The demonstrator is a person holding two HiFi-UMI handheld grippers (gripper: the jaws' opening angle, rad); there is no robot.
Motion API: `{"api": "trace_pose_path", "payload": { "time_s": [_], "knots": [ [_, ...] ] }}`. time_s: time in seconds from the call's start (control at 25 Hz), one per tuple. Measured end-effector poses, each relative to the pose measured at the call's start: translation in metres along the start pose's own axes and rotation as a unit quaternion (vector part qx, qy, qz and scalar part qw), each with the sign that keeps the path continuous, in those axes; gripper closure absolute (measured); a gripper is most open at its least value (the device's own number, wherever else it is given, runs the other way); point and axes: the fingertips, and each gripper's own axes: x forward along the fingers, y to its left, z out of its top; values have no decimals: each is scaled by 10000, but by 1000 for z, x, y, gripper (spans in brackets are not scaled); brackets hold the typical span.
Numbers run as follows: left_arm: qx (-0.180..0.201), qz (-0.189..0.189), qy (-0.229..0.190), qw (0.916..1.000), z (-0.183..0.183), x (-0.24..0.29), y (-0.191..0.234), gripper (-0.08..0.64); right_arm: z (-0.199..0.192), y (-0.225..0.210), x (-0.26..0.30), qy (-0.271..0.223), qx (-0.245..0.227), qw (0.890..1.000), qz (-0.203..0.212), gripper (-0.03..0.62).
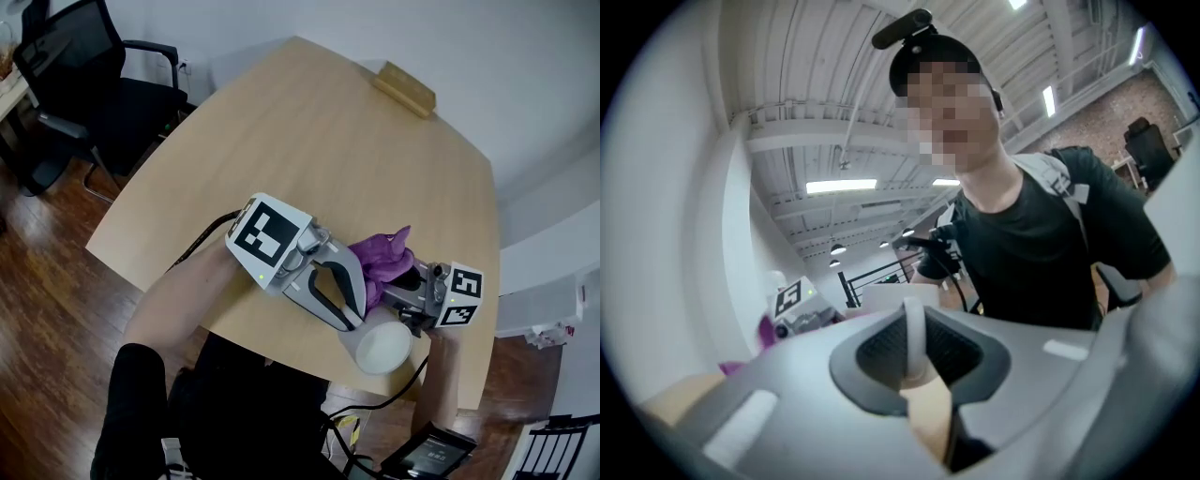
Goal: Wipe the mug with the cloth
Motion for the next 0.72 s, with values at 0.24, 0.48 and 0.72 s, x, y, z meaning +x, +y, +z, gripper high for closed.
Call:
{"api": "trace_pose_path", "payload": {
  "time_s": [0.24,0.48,0.72],
  "knots": [
    [-63,-18,40,10000,-1,-2,-1,497,77,44,-36,-1679,-789,9800,717,511],
    [-55,-84,0,9999,-2,0,-4,497,79,97,11,-1223,-785,9716,1865,509],
    [54,-22,-327,9994,12,-6,-2,497,60,57,4,-1670,413,9628,2085,509]
  ]
}}
